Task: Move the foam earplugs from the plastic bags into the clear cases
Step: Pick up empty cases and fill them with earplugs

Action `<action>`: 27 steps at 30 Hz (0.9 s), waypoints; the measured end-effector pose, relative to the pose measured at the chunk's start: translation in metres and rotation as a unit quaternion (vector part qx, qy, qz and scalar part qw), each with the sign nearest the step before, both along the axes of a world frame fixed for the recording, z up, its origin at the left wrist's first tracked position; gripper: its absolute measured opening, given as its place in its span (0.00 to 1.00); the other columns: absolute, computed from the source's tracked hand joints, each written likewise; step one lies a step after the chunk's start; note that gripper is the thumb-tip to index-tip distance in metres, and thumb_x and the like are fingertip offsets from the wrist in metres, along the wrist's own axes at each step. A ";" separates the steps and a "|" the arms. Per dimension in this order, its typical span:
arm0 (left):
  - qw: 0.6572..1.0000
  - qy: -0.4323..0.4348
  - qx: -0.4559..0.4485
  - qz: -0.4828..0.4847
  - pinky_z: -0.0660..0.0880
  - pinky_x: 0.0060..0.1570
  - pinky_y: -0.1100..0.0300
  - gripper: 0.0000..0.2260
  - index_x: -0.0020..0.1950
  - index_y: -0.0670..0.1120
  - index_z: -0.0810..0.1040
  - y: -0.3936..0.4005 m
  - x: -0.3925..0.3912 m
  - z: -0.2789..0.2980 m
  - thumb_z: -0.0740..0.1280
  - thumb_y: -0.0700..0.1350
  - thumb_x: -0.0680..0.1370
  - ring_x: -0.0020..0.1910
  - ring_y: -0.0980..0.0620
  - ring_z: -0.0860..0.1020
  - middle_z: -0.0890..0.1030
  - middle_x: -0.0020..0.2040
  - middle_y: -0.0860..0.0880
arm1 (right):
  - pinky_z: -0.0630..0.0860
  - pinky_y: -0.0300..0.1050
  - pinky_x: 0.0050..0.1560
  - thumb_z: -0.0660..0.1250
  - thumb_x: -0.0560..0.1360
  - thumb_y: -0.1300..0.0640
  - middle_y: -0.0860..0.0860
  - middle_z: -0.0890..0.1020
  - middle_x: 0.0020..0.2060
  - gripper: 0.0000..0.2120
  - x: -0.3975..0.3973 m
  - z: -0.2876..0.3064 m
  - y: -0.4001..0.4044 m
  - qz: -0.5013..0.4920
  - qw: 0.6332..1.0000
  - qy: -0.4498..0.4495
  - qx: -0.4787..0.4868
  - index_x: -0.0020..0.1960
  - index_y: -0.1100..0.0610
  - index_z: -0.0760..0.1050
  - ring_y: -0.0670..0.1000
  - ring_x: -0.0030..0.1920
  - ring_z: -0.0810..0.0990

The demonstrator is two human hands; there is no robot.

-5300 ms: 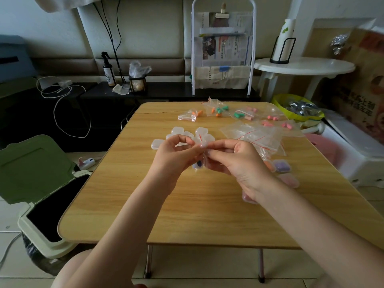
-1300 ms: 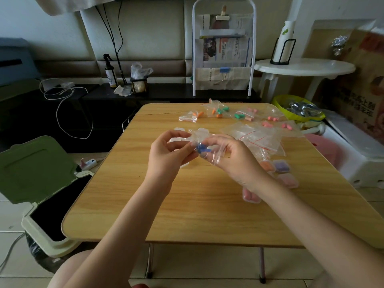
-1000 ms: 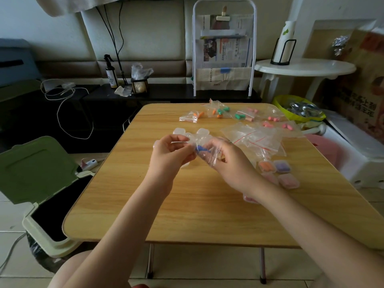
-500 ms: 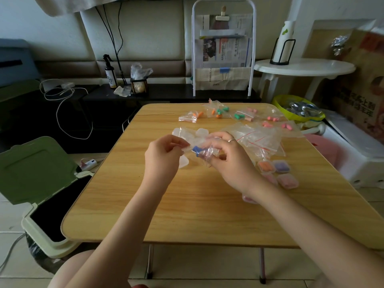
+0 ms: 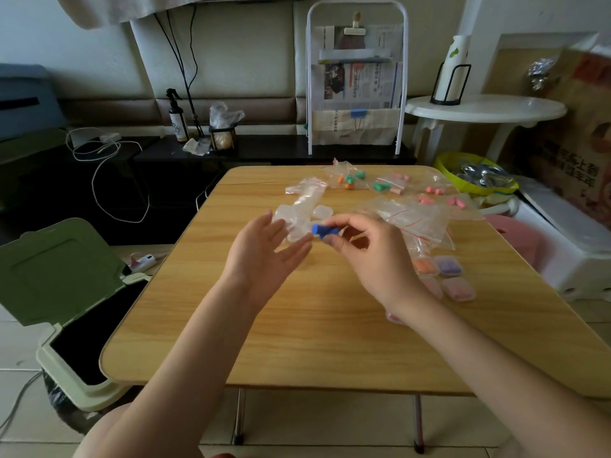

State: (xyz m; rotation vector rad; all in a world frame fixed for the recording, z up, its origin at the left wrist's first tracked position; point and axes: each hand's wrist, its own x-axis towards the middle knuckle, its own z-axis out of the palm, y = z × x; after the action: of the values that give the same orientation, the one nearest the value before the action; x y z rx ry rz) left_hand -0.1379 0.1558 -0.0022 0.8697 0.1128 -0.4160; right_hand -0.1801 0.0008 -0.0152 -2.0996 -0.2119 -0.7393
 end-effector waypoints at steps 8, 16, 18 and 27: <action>0.981 0.112 -0.134 -0.087 0.74 0.45 0.60 0.12 0.50 0.31 0.74 -0.014 -0.012 0.002 0.53 0.36 0.80 0.41 0.42 0.81 0.79 0.44 0.36 | 0.68 0.26 0.48 0.71 0.73 0.63 0.46 0.83 0.48 0.16 -0.003 -0.009 0.011 0.054 0.995 -0.009 -0.088 0.59 0.52 0.80 0.41 0.47 0.76; 0.996 0.073 -0.005 -0.044 0.70 0.30 0.70 0.09 0.53 0.36 0.75 -0.016 -0.005 -0.006 0.56 0.31 0.79 0.31 0.57 0.75 0.82 0.41 0.44 | 0.62 0.26 0.59 0.65 0.73 0.72 0.52 0.72 0.66 0.27 0.002 -0.002 0.001 -0.057 0.985 -0.073 -0.143 0.67 0.50 0.73 0.51 0.63 0.69; 0.997 0.044 0.048 -0.049 0.67 0.23 0.71 0.10 0.51 0.37 0.75 -0.016 -0.004 -0.008 0.55 0.31 0.78 0.25 0.60 0.72 0.82 0.40 0.46 | 0.60 0.27 0.59 0.66 0.72 0.71 0.51 0.65 0.72 0.35 0.004 -0.001 -0.006 -0.074 0.984 -0.038 -0.158 0.72 0.44 0.65 0.50 0.65 0.67; 0.969 -0.066 0.233 -0.048 0.63 0.22 0.70 0.08 0.48 0.38 0.78 -0.014 -0.009 -0.012 0.60 0.30 0.77 0.27 0.58 0.67 0.81 0.41 0.44 | 0.75 0.33 0.47 0.67 0.76 0.65 0.38 0.70 0.65 0.34 -0.002 0.010 -0.013 0.089 0.992 0.083 -0.020 0.73 0.39 0.59 0.30 0.54 0.72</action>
State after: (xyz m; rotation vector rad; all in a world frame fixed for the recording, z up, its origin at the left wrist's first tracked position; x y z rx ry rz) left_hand -0.1473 0.1416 -0.0142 1.3689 0.0457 -0.4286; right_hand -0.1816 -0.0126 -0.0056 -2.1346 -0.3196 -0.4554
